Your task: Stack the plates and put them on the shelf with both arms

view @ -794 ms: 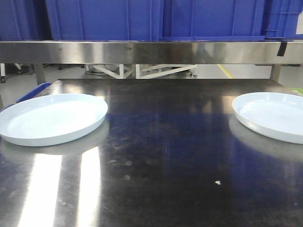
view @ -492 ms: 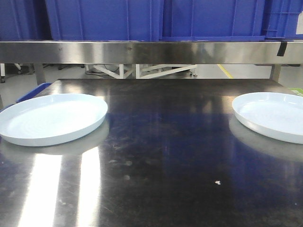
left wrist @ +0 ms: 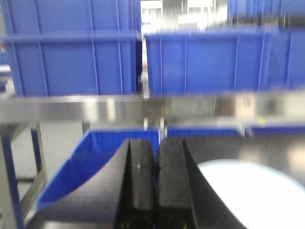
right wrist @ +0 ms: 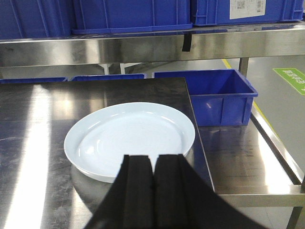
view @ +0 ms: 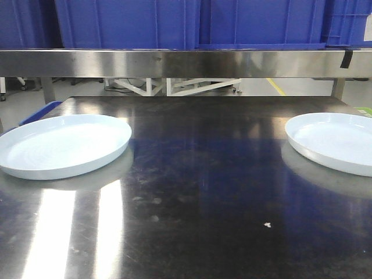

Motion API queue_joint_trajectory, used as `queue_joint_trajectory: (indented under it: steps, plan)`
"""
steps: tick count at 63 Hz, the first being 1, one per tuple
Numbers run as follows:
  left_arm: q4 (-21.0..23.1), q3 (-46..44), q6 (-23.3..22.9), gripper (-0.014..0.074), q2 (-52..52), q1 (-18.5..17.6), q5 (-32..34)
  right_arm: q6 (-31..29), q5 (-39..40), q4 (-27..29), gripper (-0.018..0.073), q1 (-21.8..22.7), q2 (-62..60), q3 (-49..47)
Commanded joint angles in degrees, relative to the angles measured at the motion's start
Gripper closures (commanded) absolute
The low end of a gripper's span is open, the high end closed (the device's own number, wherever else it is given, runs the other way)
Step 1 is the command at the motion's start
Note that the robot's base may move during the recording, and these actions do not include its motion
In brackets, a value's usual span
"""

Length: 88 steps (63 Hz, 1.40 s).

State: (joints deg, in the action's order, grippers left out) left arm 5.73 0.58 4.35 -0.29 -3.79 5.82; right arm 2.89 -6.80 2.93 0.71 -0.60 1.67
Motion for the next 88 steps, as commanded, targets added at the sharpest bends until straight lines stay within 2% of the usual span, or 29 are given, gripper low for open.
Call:
queue_joint_trajectory:
  steps: [1,7,16,26,36,44,53,61,67,76,88]
  plan:
    - [1.9,-2.0,-0.2,0.0512,-0.7,-0.4,7.9,-0.1,5.0,-0.2,0.0503,0.2,-1.2,-0.9]
    - [1.9,-8.4,-0.2,0.0512,1.9,-0.4,2.9,-0.1,5.0,-0.2,0.0503,0.2,-1.2,-0.9]
    - [1.9,-22.4,-0.2,0.0512,11.1,-0.4,-9.1,-0.1,5.0,-0.2,0.0503,0.2,-1.2,-0.9]
    - [2.3,-38.1,-0.2,0.0512,27.3,-0.4,-24.5,-0.1,5.0,-0.2,0.0503,0.2,-1.2,-0.9]
    - [2.7,-49.5,-0.2,0.0497,41.7,-0.4,-34.6,-0.1,5.0,-0.2,0.0503,0.2,-1.2,-0.9]
    - [5.1,-56.1,-0.2,0.0425,51.7,-0.4,-39.2,-0.1,5.0,-0.2,0.0503,0.2,-1.2,-0.9]
    - [6.9,-61.9,-0.2,0.0286,61.6,-0.4,-43.8,-0.1,5.0,-0.2,0.0503,0.2,-1.2,-0.9]
    - [10.1,-66.4,-0.2,0.015,70.3,-0.4,-46.9,-0.1,5.0,-0.2,0.0503,0.2,-1.2,-0.9]
    - [10.3,-69.9,-0.2,0.0076,76.7,-0.4,-51.3,-0.1,5.0,-0.2,0.0503,0.2,-1.2,-0.9]
    - [10.2,-74.9,-0.3,0.0055,86.8,-0.4,-56.8,-0.1,5.0,-0.2,0.0503,0.2,-1.2,-0.9]
    - [9.7,-77.6,-0.3,0.0055,95.8,-0.4,-57.6,-0.1,5.0,-0.2,0.0503,0.2,-1.2,-0.9]
